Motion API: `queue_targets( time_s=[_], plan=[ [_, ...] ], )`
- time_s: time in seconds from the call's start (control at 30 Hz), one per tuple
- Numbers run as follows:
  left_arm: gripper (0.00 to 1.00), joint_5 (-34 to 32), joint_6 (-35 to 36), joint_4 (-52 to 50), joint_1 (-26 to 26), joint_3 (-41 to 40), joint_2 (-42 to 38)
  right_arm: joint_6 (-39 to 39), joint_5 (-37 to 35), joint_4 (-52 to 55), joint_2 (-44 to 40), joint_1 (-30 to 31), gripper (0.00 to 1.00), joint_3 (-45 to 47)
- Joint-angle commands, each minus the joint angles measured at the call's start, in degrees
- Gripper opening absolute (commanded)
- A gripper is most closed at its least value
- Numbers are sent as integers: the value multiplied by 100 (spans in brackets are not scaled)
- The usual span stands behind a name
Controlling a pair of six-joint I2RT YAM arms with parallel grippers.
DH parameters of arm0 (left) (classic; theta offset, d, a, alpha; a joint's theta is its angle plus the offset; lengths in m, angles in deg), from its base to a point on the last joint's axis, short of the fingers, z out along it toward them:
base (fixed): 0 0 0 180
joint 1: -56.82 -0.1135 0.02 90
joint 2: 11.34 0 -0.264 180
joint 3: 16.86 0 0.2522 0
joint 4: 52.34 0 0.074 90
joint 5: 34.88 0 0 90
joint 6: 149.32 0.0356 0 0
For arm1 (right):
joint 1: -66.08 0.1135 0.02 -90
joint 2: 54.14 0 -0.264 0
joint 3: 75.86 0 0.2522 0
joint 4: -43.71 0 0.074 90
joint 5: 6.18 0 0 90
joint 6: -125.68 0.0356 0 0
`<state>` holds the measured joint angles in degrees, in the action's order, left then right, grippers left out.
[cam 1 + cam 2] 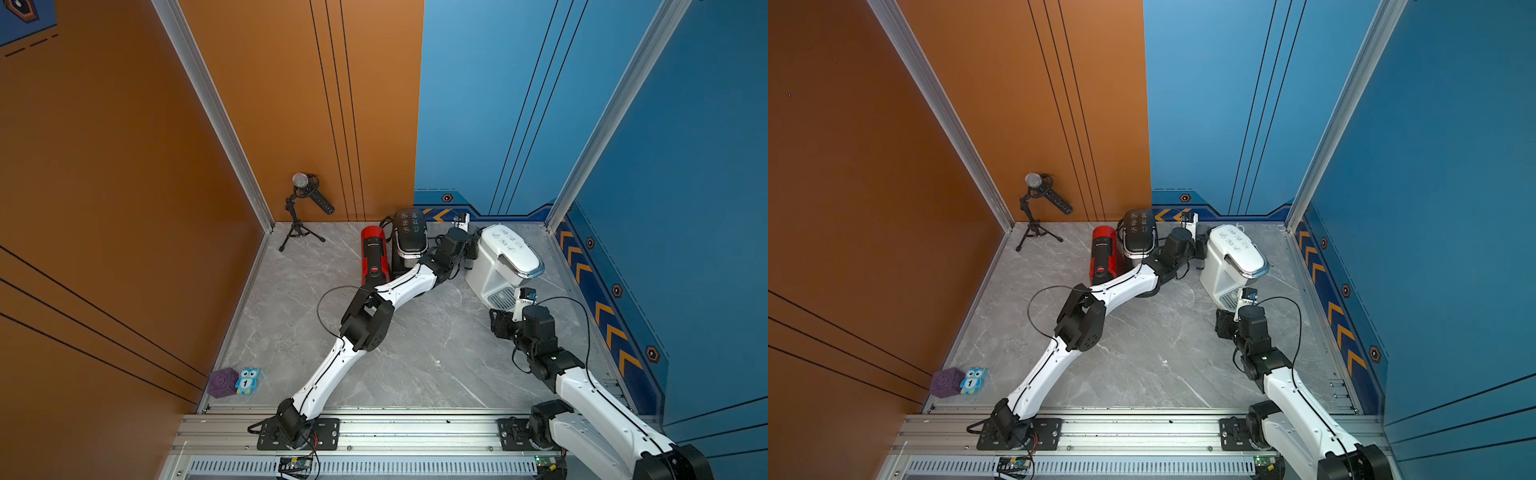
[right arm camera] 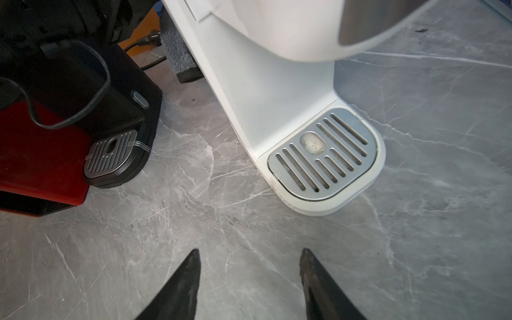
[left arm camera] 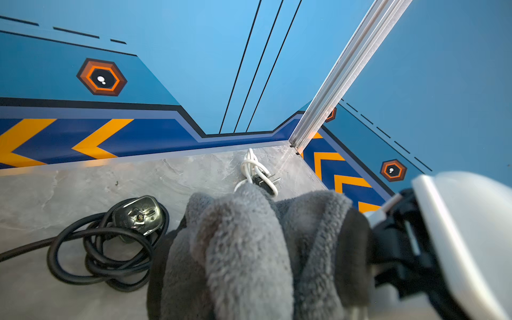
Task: Wipe the surface of a coffee machine
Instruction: Wipe the dirt from the surface of the coffee machine.
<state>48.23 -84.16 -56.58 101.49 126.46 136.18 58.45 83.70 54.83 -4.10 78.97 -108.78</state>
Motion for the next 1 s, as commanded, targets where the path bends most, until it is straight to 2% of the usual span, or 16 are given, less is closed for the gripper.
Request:
queue_targets(
  time_s=[0.0, 0.23, 0.33, 0.6, 0.97],
  plan=[
    [0, 324, 349, -820, 441, -421, -128, -53, -137, -44, -61, 43, 58, -84],
    [0, -116, 833, -926, 680, -990, -578, -32, -172, -35, -91, 65, 58, -86],
    [0, -258, 1063, -948, 769, -1011, -627, -26, -171, -20, -132, 66, 58, -83],
    [0, -640, 1131, -1164, 799, -1029, -659, -63, -263, 114, -352, 71, 58, -62],
    [0, -1053, 1443, -1264, 508, -218, -1096, -44, -208, 24, -243, 74, 58, -62]
  ],
)
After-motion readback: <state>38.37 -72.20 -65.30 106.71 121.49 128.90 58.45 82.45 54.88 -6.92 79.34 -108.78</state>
